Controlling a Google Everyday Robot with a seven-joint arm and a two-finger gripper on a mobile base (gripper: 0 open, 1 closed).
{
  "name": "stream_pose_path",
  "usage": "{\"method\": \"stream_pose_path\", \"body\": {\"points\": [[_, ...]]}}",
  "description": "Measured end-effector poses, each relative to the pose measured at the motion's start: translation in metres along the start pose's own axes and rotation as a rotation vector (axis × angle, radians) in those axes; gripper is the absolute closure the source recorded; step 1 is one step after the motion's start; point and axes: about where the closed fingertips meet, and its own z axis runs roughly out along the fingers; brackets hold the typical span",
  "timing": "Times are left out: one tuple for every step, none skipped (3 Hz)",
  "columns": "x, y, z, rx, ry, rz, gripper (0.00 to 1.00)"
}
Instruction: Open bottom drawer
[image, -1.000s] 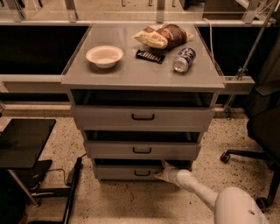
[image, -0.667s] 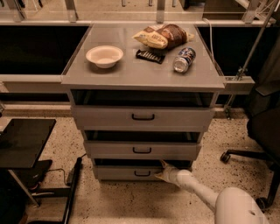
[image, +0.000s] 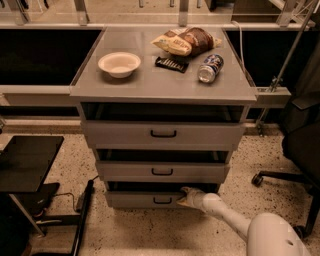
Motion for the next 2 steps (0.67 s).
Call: {"method": "stream_pose_path", "body": {"points": [[-0.0020, -0.0023, -0.0033, 0.000, 0.000, 0.000, 1.00], [-0.0020, -0.0028, -0.0046, 0.000, 0.000, 0.000, 1.00]]}}
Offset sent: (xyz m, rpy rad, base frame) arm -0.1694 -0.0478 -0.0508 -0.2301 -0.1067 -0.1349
